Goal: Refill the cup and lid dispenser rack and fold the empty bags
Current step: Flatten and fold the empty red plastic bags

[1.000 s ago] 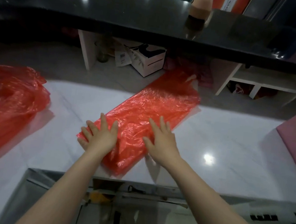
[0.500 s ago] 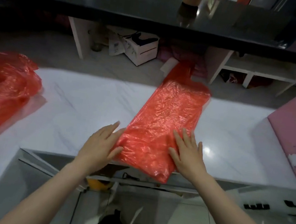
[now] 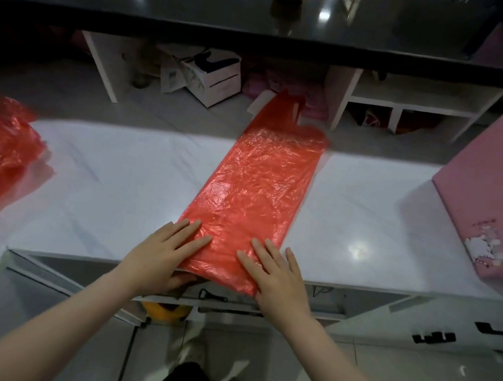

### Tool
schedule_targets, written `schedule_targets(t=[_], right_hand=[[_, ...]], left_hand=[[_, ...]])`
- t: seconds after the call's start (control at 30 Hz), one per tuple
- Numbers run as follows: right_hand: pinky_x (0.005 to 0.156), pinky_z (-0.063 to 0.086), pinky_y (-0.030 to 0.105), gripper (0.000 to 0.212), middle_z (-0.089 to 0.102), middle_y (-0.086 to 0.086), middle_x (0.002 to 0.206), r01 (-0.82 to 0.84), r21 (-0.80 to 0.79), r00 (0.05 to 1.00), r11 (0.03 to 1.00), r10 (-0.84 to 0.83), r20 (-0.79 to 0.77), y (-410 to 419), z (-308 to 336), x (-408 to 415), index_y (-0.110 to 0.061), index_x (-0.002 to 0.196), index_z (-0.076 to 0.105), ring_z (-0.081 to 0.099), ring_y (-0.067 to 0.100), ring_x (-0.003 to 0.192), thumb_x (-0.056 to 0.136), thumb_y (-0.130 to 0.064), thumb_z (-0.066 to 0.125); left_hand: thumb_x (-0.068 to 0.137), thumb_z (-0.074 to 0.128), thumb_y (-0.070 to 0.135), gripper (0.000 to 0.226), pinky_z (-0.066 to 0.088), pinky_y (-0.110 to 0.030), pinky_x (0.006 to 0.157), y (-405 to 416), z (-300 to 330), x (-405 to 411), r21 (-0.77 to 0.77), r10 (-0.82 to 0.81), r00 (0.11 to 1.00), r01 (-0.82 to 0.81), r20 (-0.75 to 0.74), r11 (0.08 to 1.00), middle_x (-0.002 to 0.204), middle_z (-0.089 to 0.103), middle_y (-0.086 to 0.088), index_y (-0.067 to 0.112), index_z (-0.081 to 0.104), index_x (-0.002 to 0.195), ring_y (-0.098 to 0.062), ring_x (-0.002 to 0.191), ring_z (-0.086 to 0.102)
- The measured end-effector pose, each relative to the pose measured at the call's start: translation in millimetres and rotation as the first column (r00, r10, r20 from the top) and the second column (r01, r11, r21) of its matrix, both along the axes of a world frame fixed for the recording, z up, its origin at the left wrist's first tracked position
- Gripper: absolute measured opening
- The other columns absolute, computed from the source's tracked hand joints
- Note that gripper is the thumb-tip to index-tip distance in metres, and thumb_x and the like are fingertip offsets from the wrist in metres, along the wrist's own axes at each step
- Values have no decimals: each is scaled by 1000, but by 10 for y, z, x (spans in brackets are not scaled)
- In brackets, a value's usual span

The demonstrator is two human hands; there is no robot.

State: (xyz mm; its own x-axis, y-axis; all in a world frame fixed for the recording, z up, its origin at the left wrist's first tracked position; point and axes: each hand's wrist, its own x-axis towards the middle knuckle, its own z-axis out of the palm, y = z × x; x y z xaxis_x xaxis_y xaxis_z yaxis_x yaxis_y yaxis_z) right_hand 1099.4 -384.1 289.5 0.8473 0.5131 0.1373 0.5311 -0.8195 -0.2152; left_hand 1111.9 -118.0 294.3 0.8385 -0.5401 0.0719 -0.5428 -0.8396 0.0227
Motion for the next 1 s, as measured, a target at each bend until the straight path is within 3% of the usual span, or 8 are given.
schedule_targets(t=[0.07, 0.13, 0.2, 0.27, 0.37, 0.5, 0.63, 1.0], right_hand=[[110, 20, 56, 64, 44, 3, 146, 18, 53, 999, 998, -16, -42, -132, -45, 6, -28, 136, 54, 37, 32, 137, 77, -21, 78], [114, -15, 40, 63, 12, -15, 154, 52, 49, 985, 997, -43, -166, -299, -92, 31, -39, 145, 31, -3, 20, 146, 91, -24, 59], [108, -28, 29, 64, -2, -26, 149, 45, 55, 974, 997, -32, -226, -446, -140, 69, -45, 146, 23, -20, 11, 142, 93, -21, 50], [112, -20, 27, 62, 7, -28, 148, 55, 167, 955, 984, -3, -298, -523, -91, 110, -43, 142, 36, -13, 5, 142, 89, -12, 47], [117, 8, 30, 45, 38, -24, 139, 202, 384, 907, 901, -24, -421, -590, 15, 172, -32, 124, 63, 15, 2, 139, 89, -5, 55], [100, 41, 21, 12, 61, -25, 105, 418, 508, 882, 753, -202, -425, -576, 69, 155, -25, 85, 74, 50, 6, 122, 81, -13, 75], [82, 50, 25, 10, 64, -20, 89, 513, 542, 840, 666, -259, -477, -527, 74, 146, -30, 85, 70, 61, 4, 89, 80, -24, 75], [50, 34, 23, 35, 56, -4, 57, 541, 568, 841, 621, -425, -335, -493, -62, 175, -15, 65, 59, 48, 8, 54, 91, -37, 61]], left_hand=[[82, 62, 54, 63, 46, -50, 96, 9, 12, -36, -67, -24, 997, 29, 69, 997, 137, 54, -14, 16, 57, 133, -35, 121, 56], [93, 43, 55, 54, 47, -48, 94, -2, 23, -69, -155, -22, 997, 35, 80, 987, 130, 60, -10, 16, 65, 124, -33, 116, 60], [84, 72, 31, 34, 48, -49, 92, -61, 23, -106, -274, 52, 998, -37, 46, 961, 122, 66, -8, 16, 71, 114, -33, 110, 63], [73, 81, 14, 30, 52, -44, 88, -154, 17, -126, -370, 142, 990, -142, -26, 918, 111, 71, -5, 15, 76, 102, -27, 102, 67], [89, 64, 23, 14, 49, -28, 66, -295, 72, -115, -552, 311, 940, -335, -139, 764, 78, 71, 6, 22, 74, 79, -10, 75, 65], [90, 59, 33, 19, 41, -20, 56, -475, 33, -32, -632, 425, 873, -473, -241, 614, 65, 61, 19, 29, 64, 73, -2, 62, 58], [94, 55, 31, 17, 46, -23, 62, -606, -32, 17, -711, 445, 829, -535, -338, 457, 77, 65, 13, 25, 65, 81, -6, 73, 60], [85, 30, 63, 56, 30, -27, 49, -770, -51, 107, -606, 606, 720, -660, -339, 444, 54, 52, 2, 19, 49, 57, -15, 53, 50]])
